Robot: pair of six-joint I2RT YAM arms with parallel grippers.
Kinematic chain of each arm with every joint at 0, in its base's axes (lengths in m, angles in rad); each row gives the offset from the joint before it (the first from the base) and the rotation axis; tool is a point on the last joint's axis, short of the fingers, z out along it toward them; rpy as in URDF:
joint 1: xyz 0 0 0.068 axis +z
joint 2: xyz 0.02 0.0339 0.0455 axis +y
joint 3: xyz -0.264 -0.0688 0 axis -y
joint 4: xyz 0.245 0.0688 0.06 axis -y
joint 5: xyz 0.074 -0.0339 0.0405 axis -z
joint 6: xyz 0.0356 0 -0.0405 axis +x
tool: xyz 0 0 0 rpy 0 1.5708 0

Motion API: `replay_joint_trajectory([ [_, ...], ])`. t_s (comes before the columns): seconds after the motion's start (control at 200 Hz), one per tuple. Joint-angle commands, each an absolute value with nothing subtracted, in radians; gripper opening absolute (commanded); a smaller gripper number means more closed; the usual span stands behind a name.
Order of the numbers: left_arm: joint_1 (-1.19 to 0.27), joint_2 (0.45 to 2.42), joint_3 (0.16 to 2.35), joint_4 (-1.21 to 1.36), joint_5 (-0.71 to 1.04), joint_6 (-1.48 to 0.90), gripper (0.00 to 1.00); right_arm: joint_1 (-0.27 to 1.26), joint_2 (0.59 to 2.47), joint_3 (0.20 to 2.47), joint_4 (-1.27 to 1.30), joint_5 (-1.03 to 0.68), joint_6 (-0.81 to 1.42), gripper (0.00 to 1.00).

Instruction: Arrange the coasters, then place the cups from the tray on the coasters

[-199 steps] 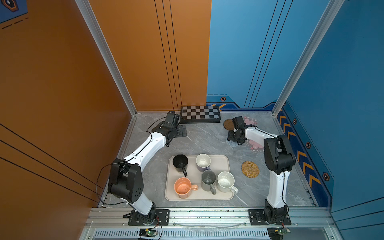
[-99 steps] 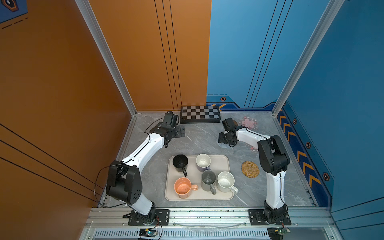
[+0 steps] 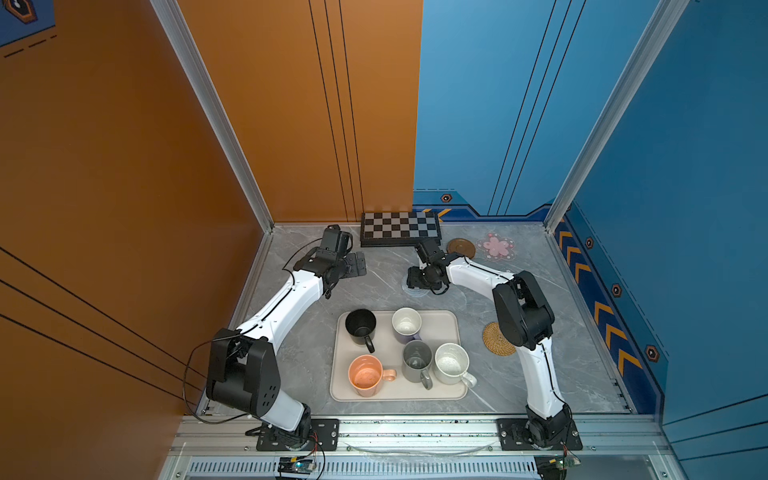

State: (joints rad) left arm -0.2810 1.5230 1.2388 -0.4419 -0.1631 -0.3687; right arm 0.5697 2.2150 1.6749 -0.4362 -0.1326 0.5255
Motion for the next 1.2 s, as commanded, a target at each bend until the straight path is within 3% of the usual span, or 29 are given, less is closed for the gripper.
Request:
replay_joint_trajectory([
  [0.0, -0.265, 1.491, 1.221, -0.457, -0.164, -0.392, 1.0, 0.616, 2.31, 1.683, -0.541, -0.229, 0.558, 0.66],
  [0.476, -0.273, 1.532, 1.209, -0.456, -0.118, -0.435, 0.98, 0.573, 2.205, 1.735, -0.523, -0.288, 0.565, 0.65],
  [0.881, -0.305, 1.585, 1.242, -0.453, -0.025, -0.427, 0.95, 0.425, 1.927, 1.435, -0.364, -0.271, 0.568, 0.66],
  [1.196, -0.384, 1.732, 1.354, -0.448, 0.155, -0.403, 0.88, 0.327, 1.762, 1.272, -0.366, -0.195, 0.548, 0.67],
])
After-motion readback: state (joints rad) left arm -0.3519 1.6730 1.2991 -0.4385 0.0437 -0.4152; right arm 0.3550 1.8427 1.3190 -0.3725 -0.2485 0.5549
